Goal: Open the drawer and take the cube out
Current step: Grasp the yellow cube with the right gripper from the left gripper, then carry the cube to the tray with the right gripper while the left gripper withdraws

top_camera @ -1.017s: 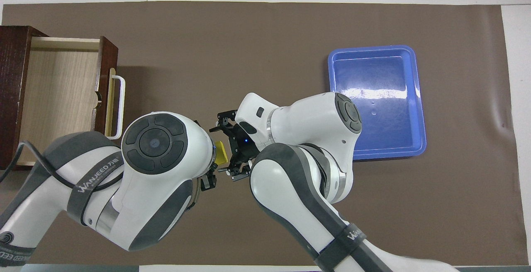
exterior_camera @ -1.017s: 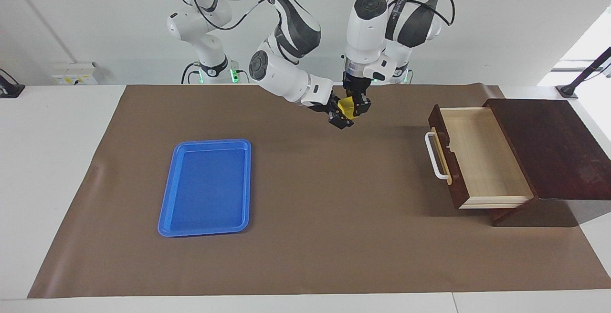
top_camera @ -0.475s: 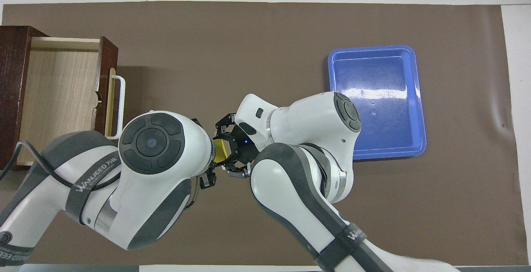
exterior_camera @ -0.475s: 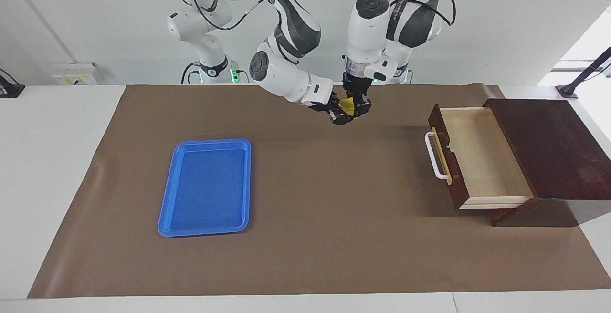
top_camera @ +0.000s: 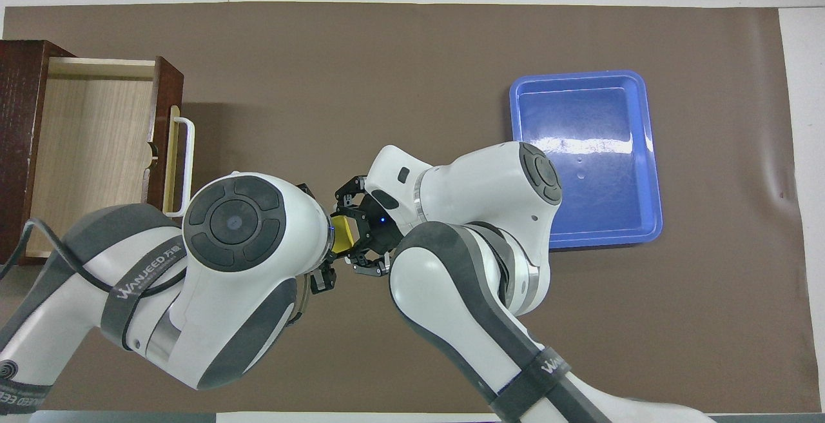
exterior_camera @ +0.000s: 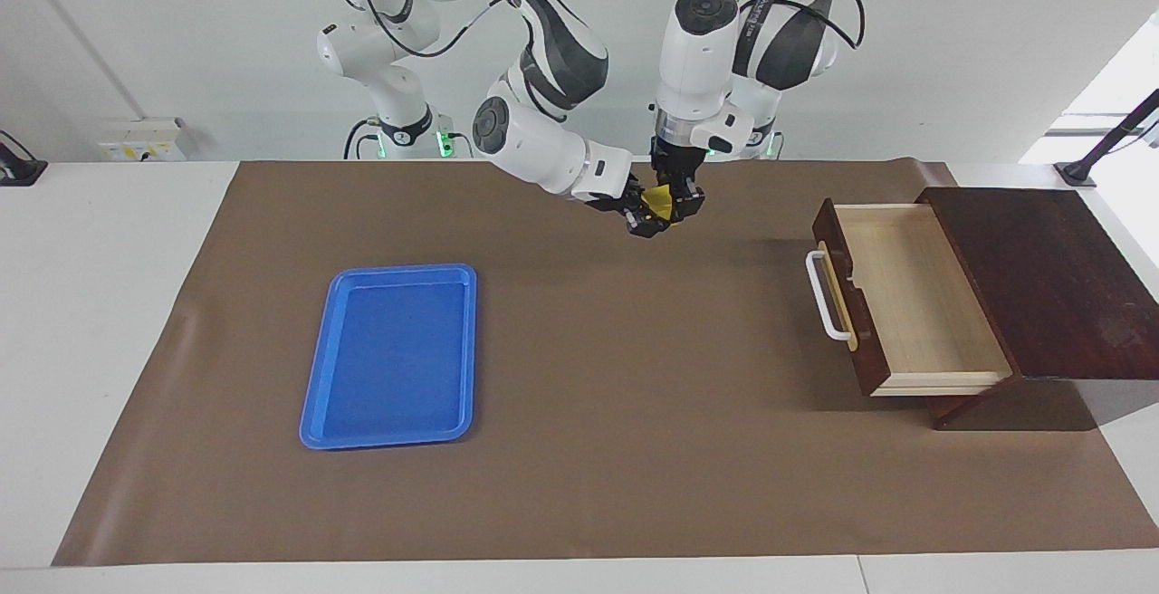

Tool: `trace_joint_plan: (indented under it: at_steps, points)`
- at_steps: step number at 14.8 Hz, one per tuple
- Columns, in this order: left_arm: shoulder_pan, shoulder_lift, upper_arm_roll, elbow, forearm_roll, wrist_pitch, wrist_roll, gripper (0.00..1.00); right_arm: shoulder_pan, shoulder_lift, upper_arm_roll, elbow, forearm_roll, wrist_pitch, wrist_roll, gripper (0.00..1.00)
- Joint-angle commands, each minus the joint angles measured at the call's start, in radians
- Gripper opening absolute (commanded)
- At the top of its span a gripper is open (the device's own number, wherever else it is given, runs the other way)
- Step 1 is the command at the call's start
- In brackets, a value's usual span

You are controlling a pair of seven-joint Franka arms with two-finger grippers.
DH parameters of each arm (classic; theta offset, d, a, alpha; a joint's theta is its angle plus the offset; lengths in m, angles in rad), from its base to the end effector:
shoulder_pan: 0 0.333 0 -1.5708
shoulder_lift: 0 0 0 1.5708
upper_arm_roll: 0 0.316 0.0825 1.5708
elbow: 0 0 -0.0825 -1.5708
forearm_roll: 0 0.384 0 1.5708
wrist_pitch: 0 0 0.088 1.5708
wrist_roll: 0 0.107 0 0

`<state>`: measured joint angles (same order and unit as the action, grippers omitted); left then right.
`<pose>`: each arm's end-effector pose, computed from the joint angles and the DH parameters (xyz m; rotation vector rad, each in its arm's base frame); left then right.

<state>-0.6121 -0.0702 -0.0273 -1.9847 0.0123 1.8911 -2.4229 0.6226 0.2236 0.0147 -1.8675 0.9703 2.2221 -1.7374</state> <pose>0.4297 -0.3187 0.4932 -1.9628 -2.4222 -0.0197 0.4933 0.3972 0.4210 -1.5094 -1.9127 -0.6706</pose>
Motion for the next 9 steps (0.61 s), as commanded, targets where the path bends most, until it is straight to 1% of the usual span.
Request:
trace_joint_plan:
  at_steps: [1,5,7,9]
  points:
    - [0.003,-0.037,0.02,-0.026,-0.015,0.006,0.004,1.0,-0.004,-0.006,-0.001,0.011,-0.01,-0.009,0.004,0.0]
    - [0.095,-0.051,0.02,-0.019,-0.008,0.003,0.022,1.0,-0.009,-0.004,-0.001,0.016,-0.009,-0.009,0.007,0.0]
    - [0.162,-0.053,0.018,-0.032,-0.008,0.014,0.127,1.0,-0.017,-0.004,-0.002,0.016,-0.009,-0.016,0.007,0.0]
    - [0.241,-0.049,0.018,-0.043,-0.008,0.049,0.238,1.0,-0.062,-0.006,-0.004,0.016,-0.012,-0.056,0.002,0.0]
